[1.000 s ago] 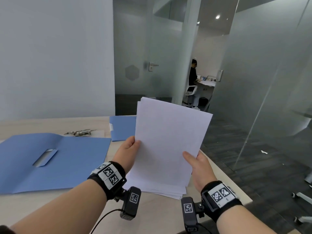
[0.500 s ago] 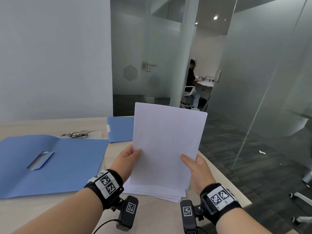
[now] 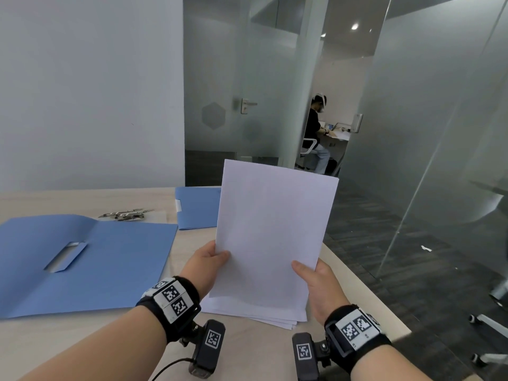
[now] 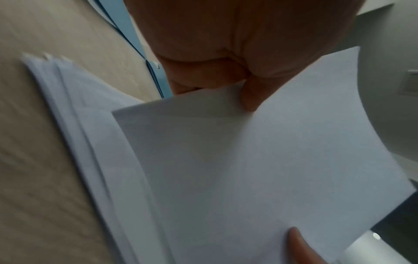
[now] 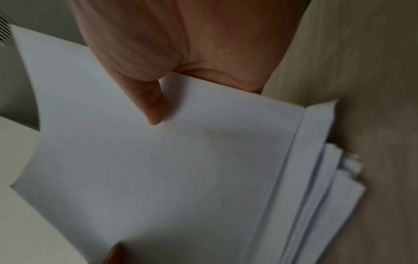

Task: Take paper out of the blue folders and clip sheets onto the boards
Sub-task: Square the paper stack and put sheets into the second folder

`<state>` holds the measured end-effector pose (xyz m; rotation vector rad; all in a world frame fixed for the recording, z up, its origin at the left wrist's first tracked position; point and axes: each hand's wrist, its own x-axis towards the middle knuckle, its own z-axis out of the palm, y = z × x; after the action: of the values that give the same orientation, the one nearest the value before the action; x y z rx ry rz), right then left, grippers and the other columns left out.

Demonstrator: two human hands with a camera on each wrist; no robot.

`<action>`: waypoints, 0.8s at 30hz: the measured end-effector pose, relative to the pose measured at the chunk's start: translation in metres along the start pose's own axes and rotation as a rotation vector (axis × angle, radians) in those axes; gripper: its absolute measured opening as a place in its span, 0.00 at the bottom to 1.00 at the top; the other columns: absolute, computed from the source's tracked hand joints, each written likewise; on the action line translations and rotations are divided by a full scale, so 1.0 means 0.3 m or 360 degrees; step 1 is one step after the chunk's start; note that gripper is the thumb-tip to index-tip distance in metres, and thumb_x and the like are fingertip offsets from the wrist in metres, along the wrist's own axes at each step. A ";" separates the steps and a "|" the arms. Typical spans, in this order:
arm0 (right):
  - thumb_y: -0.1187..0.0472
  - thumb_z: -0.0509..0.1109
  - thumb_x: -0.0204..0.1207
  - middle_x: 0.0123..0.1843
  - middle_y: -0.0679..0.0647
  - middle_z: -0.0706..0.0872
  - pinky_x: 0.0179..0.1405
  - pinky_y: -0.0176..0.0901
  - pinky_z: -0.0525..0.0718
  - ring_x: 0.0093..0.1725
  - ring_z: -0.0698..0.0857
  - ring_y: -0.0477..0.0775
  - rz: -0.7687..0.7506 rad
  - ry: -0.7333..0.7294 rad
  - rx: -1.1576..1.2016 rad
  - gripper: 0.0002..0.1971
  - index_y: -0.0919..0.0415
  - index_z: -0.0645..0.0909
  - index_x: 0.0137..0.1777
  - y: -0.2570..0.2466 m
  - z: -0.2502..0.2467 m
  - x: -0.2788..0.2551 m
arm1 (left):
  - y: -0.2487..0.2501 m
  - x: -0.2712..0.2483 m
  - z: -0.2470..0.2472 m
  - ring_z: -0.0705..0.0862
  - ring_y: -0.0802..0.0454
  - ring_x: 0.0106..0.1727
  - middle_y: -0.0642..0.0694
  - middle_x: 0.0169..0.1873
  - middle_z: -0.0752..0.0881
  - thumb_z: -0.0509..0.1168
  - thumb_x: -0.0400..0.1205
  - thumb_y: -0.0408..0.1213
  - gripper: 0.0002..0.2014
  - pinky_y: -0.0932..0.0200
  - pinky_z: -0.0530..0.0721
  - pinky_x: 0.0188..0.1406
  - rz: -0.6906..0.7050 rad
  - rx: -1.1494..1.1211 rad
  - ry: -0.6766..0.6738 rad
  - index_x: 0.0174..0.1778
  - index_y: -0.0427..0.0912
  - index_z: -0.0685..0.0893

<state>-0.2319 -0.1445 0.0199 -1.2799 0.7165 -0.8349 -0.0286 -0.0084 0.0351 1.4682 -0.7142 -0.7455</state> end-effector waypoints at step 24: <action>0.71 0.66 0.81 0.48 0.59 0.91 0.45 0.48 0.85 0.47 0.89 0.61 0.0299 -0.0412 -0.0558 0.08 0.66 0.86 0.55 0.165 0.787 0.038 | -0.116 -0.350 -0.941 0.85 0.48 0.50 0.41 0.56 0.86 0.61 0.83 0.35 0.07 0.54 0.80 0.39 -0.0342 -0.0013 0.1166 0.54 0.49 0.82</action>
<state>-0.0211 -0.0276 0.0081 -1.5713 0.7808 -0.3901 0.1355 0.2451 0.0064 1.6748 0.0062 -0.3154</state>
